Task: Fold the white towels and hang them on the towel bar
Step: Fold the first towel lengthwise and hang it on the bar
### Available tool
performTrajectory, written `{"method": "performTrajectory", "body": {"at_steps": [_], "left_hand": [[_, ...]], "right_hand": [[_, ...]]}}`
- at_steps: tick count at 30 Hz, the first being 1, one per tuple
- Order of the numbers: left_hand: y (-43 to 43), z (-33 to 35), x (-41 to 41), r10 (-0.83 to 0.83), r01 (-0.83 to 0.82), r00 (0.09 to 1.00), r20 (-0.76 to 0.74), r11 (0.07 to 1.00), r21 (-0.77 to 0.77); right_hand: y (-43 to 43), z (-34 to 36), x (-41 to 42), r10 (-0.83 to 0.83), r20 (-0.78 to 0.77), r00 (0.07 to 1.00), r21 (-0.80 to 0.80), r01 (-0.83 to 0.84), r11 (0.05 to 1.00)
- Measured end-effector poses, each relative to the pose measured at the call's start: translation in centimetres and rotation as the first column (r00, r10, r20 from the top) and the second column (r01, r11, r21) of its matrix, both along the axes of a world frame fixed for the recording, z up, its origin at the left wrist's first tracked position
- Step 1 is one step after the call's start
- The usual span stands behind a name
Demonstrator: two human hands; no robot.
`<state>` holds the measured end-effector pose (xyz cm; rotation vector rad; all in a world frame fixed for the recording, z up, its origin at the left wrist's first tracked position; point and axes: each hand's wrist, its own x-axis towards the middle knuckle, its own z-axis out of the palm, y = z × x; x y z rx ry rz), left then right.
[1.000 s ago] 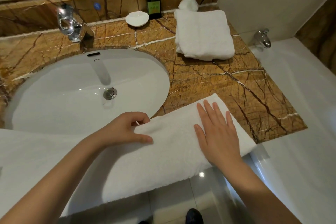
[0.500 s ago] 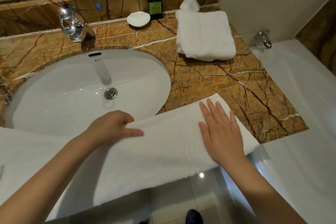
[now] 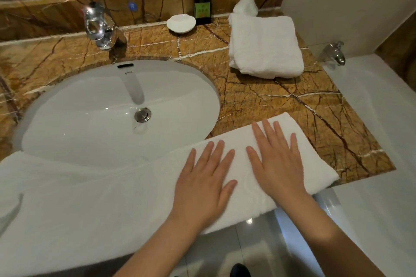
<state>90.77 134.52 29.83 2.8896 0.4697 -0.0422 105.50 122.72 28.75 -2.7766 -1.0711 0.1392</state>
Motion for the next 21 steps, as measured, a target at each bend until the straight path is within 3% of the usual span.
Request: {"method": "performTrajectory", "body": {"at_steps": [6, 10, 15, 21], "left_hand": [[1.3, 0.0, 0.7, -0.027, 0.031, 0.997, -0.075, 0.999, 0.043], [3.0, 0.1, -3.9, 0.022, -0.019, 0.999, -0.046, 0.997, 0.069], [3.4, -0.7, -7.0, 0.105, -0.104, 0.994, -0.032, 0.994, 0.033], [0.4, -0.4, -8.2, 0.195, -0.195, 0.981, -0.014, 0.980, -0.043]], "right_hand": [[-0.5, 0.1, 2.9, -0.006, 0.018, 1.000, -0.032, 0.006, 0.999], [-0.7, 1.3, 3.6, -0.072, 0.010, 0.997, -0.079, 0.072, 0.994], [2.1, 1.0, -3.5, 0.139, -0.091, 0.986, -0.016, -0.141, 0.990], [0.7, 0.3, -4.2, 0.206, -0.034, 0.978, -0.078, -0.208, 0.975]]}}
